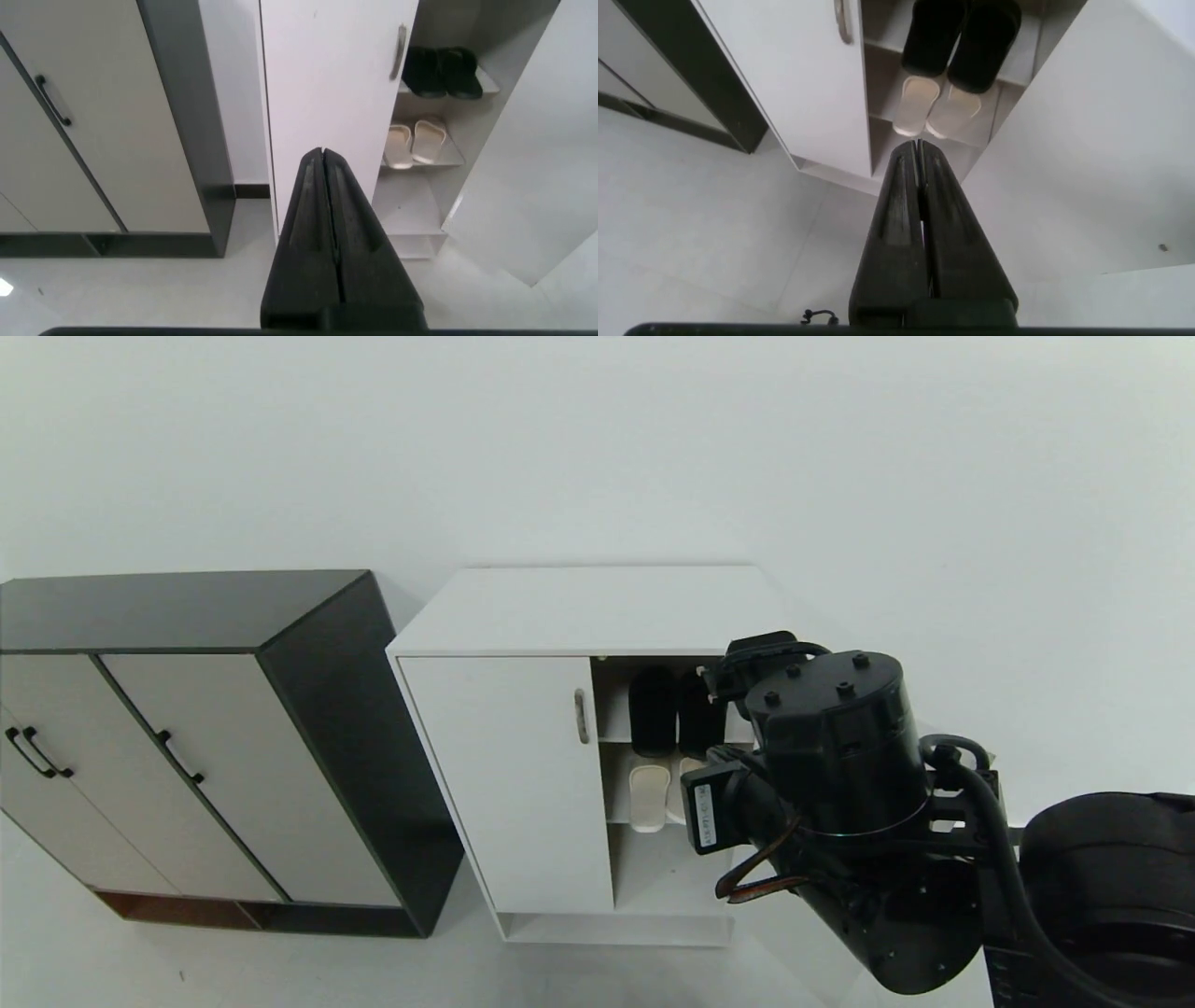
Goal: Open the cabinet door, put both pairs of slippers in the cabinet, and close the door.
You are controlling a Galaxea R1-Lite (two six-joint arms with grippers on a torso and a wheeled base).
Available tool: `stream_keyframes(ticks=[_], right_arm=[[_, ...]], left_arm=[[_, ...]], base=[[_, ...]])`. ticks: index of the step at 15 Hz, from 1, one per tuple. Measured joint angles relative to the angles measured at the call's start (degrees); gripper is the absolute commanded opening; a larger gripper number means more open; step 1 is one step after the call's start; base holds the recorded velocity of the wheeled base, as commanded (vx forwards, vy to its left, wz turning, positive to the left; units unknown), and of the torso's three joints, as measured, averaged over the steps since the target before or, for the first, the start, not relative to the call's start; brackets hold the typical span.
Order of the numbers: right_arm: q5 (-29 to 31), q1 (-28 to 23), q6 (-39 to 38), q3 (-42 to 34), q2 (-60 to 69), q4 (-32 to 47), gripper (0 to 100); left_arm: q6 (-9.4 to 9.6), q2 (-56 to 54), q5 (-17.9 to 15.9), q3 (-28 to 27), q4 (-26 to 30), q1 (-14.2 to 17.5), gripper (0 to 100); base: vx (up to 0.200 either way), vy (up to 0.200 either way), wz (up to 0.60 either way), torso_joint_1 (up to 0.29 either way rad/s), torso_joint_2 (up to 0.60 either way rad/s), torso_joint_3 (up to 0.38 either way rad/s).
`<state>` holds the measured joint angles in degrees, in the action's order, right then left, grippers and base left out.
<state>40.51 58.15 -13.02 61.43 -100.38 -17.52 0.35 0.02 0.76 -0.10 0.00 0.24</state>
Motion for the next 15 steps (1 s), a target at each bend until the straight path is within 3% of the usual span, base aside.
stream_keyframes(ticks=[4,12,15], right_arm=[[-0.1,0.0,-0.2,-0.2,0.0,-0.2,0],[-0.3,0.0,0.1,-0.8,-0.4,0.0,0],[-0.3,0.0,0.3,-1.0,-0.7,-0.1,0]], left_arm=[[0.00,0.0,0.0,0.0,0.0,0.0,0],[-0.02,0.0,0.0,0.0,0.0,0.0,0],[-0.02,0.0,0.0,0.0,0.0,0.0,0]], base=[[0.000,0.000,0.00,0.227,-0.51,-0.278],[0.000,0.000,0.00,0.010,-0.02,-0.010],[0.000,0.000,-0.60,-0.001,0.00,0.001]])
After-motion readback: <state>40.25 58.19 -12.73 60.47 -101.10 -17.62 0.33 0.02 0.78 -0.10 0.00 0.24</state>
